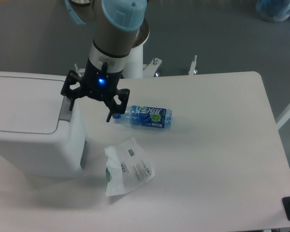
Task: Open the trash can
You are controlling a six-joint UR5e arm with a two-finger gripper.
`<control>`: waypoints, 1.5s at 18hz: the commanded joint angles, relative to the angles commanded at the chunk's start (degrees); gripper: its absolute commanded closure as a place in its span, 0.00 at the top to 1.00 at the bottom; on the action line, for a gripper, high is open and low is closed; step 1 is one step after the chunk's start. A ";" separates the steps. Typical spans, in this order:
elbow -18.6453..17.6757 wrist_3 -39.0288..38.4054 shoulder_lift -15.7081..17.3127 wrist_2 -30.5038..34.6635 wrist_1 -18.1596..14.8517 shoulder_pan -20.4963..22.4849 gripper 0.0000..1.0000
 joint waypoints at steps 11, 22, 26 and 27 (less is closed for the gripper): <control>-0.35 0.09 -0.97 0.09 0.09 -0.09 1.00; 4.74 0.00 -1.93 -0.53 0.44 0.52 1.00; 6.06 0.44 -3.34 0.00 0.88 2.37 1.00; 6.06 0.61 -3.43 0.35 1.14 2.55 1.00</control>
